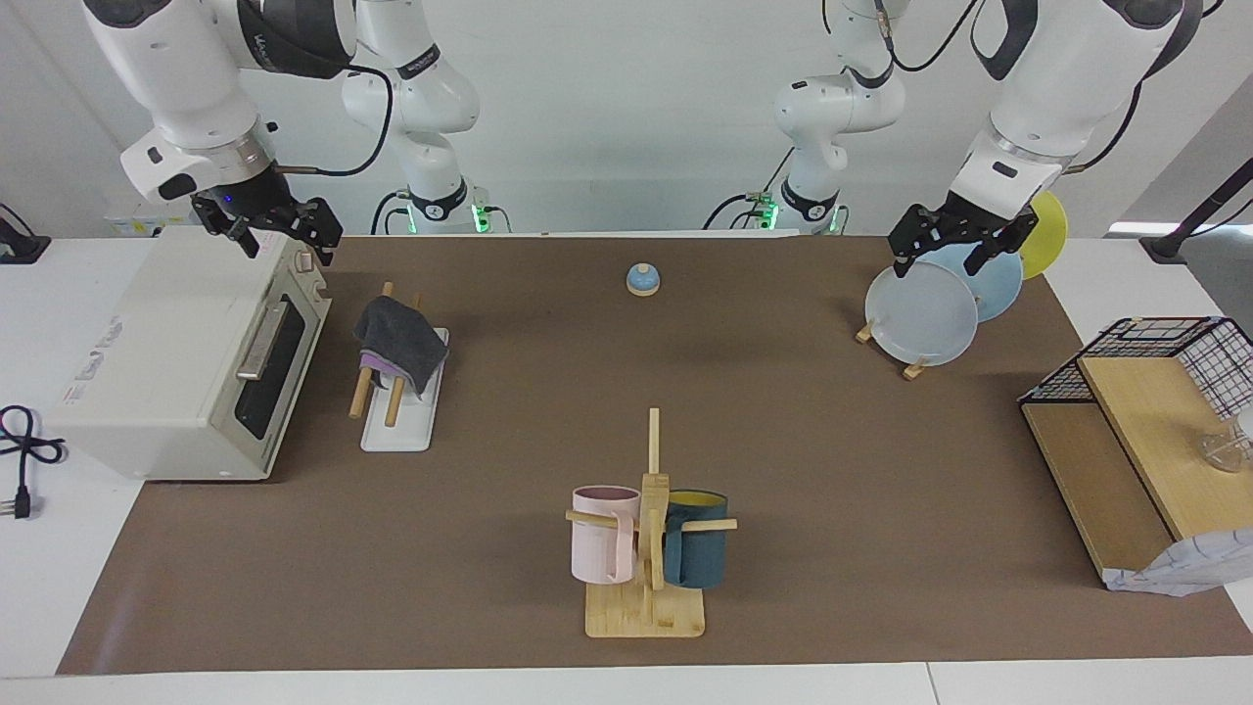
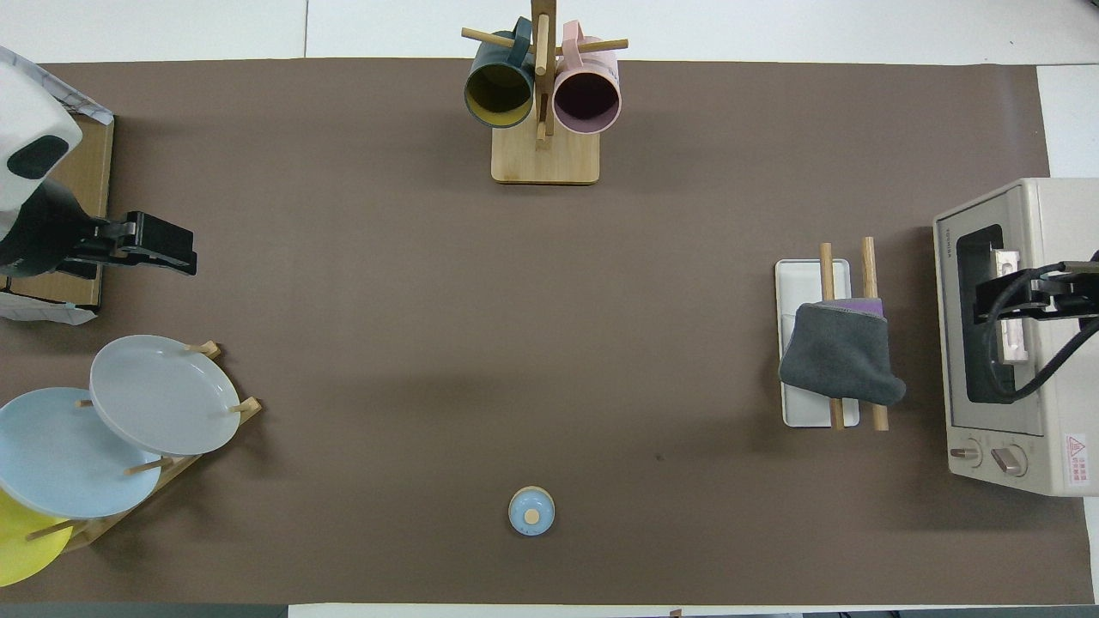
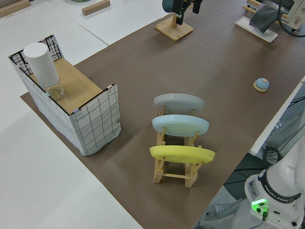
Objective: Fold towel and hang on rack
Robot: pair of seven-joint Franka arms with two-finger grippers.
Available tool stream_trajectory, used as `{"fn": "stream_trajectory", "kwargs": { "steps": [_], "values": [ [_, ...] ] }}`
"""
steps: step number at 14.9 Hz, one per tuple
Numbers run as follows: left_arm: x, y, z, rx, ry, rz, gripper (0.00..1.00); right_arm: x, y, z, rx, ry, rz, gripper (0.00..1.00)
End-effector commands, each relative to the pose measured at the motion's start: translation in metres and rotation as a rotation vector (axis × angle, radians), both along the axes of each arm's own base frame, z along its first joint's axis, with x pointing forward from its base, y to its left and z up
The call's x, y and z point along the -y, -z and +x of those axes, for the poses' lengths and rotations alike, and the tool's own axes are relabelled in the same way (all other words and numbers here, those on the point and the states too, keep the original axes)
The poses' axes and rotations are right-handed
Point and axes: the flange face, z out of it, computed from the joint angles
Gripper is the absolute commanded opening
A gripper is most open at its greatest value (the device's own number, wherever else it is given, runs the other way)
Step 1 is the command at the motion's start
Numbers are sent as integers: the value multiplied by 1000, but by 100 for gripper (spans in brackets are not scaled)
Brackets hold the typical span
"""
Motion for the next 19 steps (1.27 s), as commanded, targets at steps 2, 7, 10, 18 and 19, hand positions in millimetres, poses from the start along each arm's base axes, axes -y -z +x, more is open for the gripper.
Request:
{"fn": "stream_trajectory", "kwargs": {
  "steps": [2,7,10,18,19],
  "values": [
    [-10,-2,-5,6,24,-2,100,-14,10,21,-43,-45,34,100],
    [-15,-2,-4,14,8,-2,100,-17,3,29,-72,-55,33,100],
    [-17,-2,-3,15,4,-2,100,-8,4,33,-65,-45,15,100],
    [-16,-1,-5,3,4,0,100,-12,-12,28,-25,-55,26,100],
    [-16,-1,-5,3,4,0,100,-11,-13,28,-23,-52,26,100]
  ]
}}
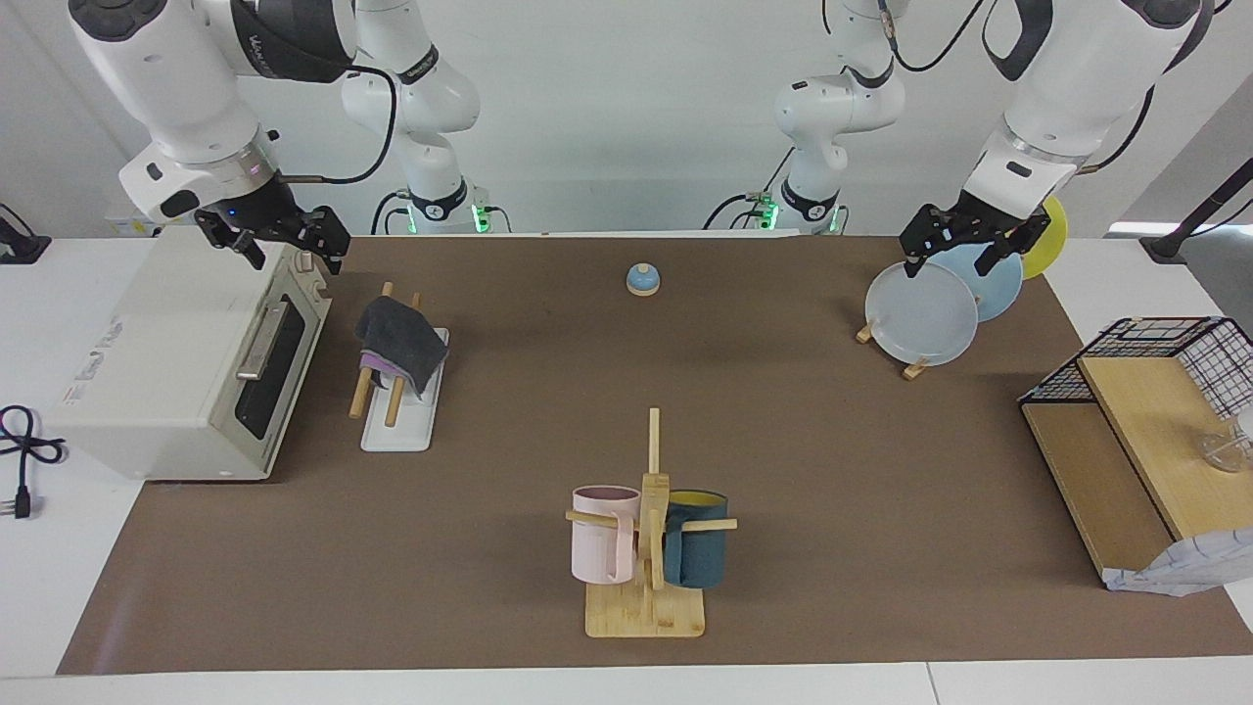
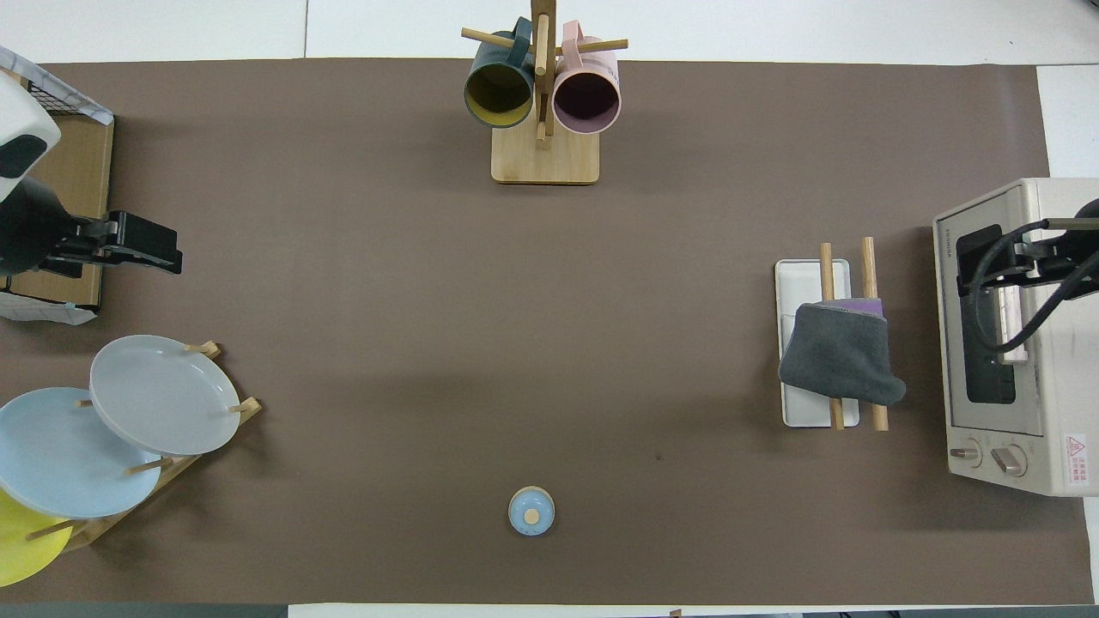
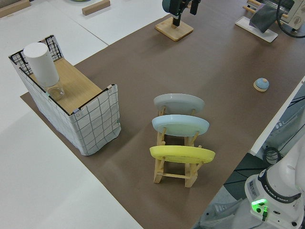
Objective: Fold towel and hang on rack
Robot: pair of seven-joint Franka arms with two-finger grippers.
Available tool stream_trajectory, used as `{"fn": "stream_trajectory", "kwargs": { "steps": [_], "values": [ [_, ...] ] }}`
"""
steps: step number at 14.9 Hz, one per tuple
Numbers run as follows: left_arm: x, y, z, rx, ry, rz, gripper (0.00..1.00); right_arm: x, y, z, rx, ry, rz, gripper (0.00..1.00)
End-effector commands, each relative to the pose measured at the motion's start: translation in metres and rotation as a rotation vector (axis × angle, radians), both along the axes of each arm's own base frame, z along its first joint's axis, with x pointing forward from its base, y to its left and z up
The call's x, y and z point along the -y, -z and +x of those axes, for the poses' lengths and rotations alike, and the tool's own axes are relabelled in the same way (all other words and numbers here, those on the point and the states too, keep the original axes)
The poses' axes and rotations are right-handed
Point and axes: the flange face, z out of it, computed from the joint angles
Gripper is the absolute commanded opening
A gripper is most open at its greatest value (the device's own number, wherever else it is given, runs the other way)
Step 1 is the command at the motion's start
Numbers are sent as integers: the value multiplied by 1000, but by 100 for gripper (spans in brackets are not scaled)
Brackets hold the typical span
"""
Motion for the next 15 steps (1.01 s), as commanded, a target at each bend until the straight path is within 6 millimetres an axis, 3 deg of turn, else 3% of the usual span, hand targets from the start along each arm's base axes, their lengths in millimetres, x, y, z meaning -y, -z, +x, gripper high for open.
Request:
{"fn": "stream_trajectory", "kwargs": {
  "steps": [1,15],
  "values": [
    [-3,-1,-7,2,6,0,100,2,-5,-1,2,-24,13,100],
    [-3,-1,-7,2,6,0,100,-4,-13,2,33,-29,18,100]
  ]
}}
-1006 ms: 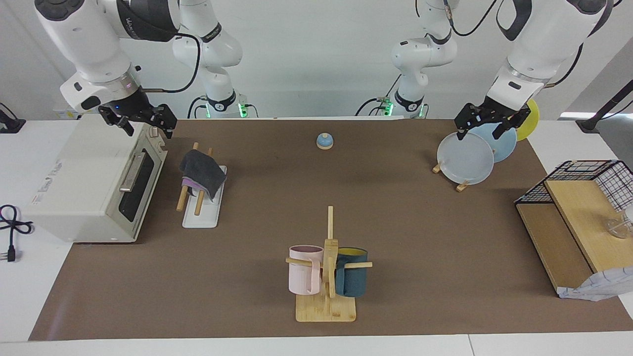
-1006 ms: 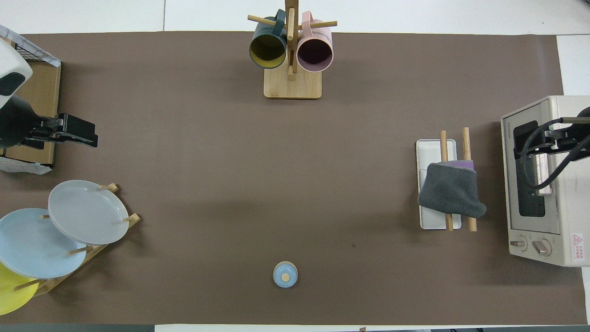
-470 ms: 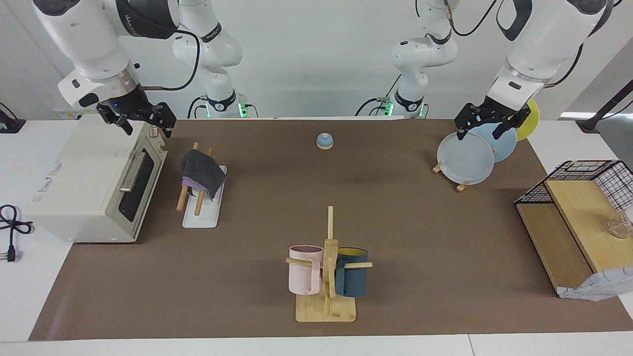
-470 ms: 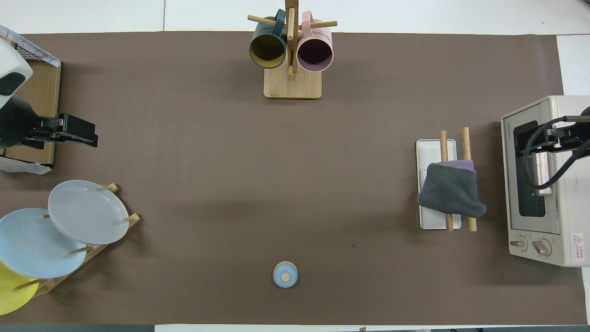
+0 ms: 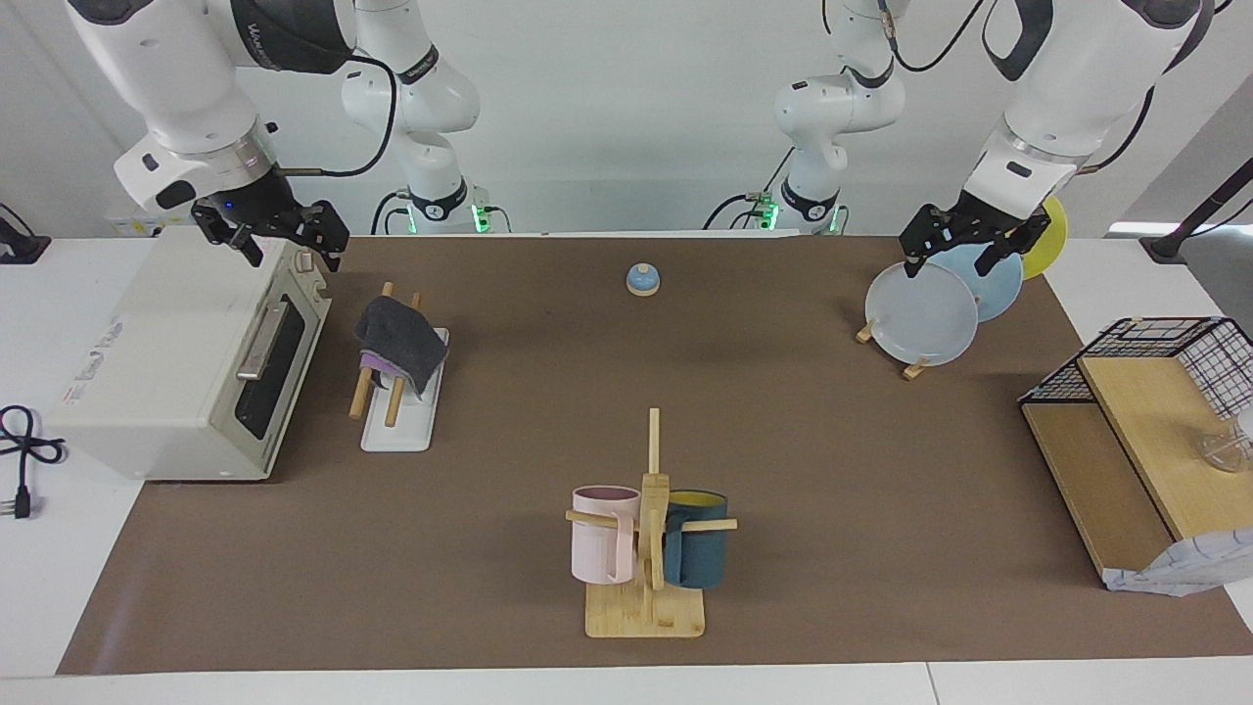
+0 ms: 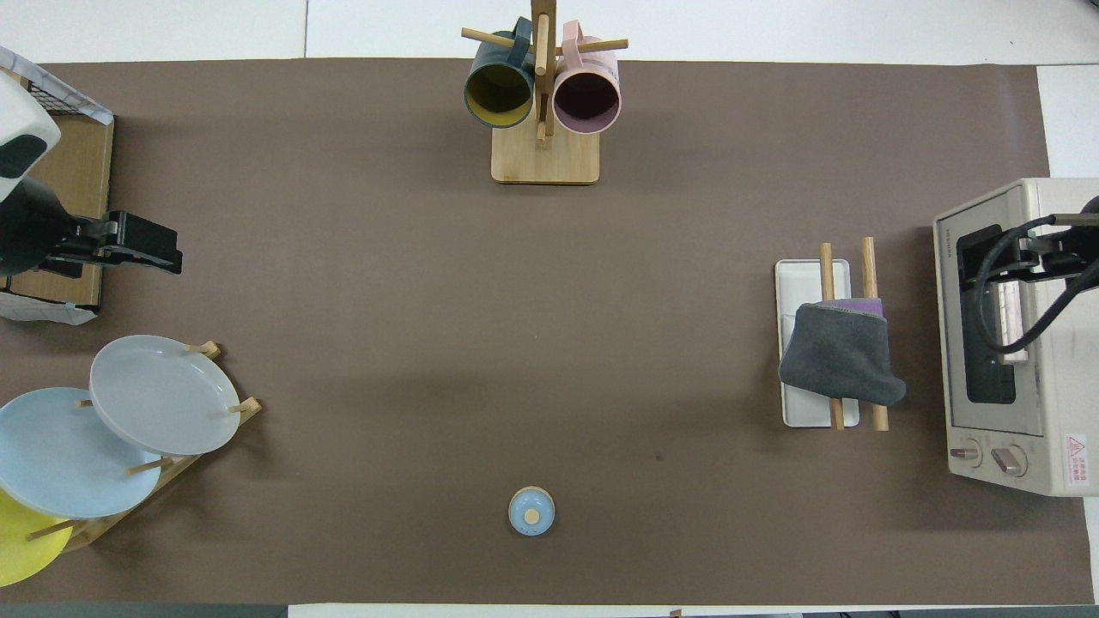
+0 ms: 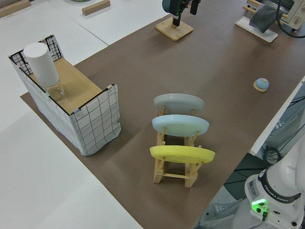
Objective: Fold towel and hang on rack
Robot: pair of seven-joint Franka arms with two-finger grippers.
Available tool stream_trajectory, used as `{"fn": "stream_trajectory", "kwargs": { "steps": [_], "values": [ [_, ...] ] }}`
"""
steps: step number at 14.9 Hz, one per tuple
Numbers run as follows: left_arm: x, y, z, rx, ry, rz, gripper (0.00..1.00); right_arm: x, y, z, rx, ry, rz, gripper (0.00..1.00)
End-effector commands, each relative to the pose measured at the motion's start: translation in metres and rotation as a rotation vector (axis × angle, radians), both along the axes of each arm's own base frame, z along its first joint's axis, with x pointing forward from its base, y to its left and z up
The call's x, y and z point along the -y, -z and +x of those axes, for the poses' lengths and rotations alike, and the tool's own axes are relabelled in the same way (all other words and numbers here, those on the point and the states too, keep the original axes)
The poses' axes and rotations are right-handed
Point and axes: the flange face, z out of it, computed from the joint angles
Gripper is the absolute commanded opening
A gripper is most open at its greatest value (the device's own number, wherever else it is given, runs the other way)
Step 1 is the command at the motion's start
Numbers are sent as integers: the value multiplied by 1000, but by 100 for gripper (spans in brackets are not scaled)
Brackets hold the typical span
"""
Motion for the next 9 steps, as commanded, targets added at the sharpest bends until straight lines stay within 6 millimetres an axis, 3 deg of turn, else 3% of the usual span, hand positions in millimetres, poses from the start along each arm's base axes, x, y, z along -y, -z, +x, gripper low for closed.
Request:
{"fn": "stream_trajectory", "kwargs": {
  "steps": [1,9],
  "values": [
    [-3,-2,-8,4,5,1,100,-1,-5,1,13,-25,17,100],
    [-3,-1,-7,2,5,0,100,-5,-4,0,12,-31,19,100]
  ]
}}
